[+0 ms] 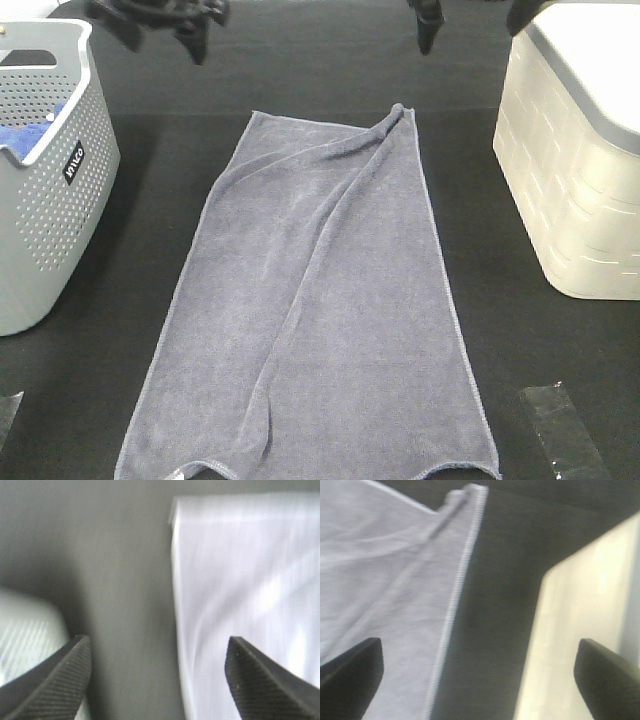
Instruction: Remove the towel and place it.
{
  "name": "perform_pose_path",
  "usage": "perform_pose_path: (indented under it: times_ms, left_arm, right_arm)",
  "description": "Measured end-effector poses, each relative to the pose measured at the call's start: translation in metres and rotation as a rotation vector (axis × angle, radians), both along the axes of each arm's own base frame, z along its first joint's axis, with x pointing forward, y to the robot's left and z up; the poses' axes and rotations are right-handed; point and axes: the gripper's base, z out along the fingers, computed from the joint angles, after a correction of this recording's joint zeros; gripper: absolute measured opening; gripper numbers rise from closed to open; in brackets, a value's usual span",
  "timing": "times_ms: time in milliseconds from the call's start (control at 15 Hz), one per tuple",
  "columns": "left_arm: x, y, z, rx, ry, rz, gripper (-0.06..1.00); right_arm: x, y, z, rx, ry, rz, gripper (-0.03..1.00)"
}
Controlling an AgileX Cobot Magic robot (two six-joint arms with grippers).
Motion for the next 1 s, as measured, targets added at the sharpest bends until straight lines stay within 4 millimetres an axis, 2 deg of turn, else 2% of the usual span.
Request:
perform_pose_path:
  times_ms: [133, 267, 333, 467, 600, 667, 800, 1000]
  left_arm:
    - [-0.018, 0.006, 0.036, -0.019, -0.034, 0.003, 0.71]
    - [-0.042, 0.010, 0.073, -0.087, -0.076, -0.006, 0.71]
    - [-0.060, 0.013, 0.091, -0.123, -0.088, -0.013, 0.71]
    - [-0.098, 0.025, 0.113, -0.142, -0.097, -0.017, 0.71]
    - [-0.136, 0.038, 0.106, -0.122, -0.030, -0.014, 0.71]
    - [-0.170, 0.050, 0.098, -0.106, 0.015, -0.012, 0.71]
    - [-0.215, 0.065, 0.082, -0.089, 0.073, -0.009, 0.71]
    - [-0.288, 0.089, 0.053, -0.086, 0.127, -0.007, 0.71]
  right_arm:
    - [-0.016, 0.001, 0.021, 0.059, -0.001, 0.029, 0.97]
    - [-0.040, -0.007, 0.037, 0.063, 0.016, 0.033, 0.97]
    - [-0.055, -0.011, 0.041, 0.057, 0.035, 0.032, 0.97]
    - [-0.090, -0.022, 0.043, 0.048, 0.093, 0.031, 0.97]
    - [-0.126, -0.032, 0.043, 0.052, 0.142, 0.032, 0.97]
    - [-0.158, -0.043, 0.044, 0.048, 0.166, 0.031, 0.97]
    - [-0.201, -0.055, 0.044, 0.060, 0.184, 0.032, 0.97]
    - [-0.280, -0.075, 0.038, 0.132, 0.189, 0.040, 0.97]
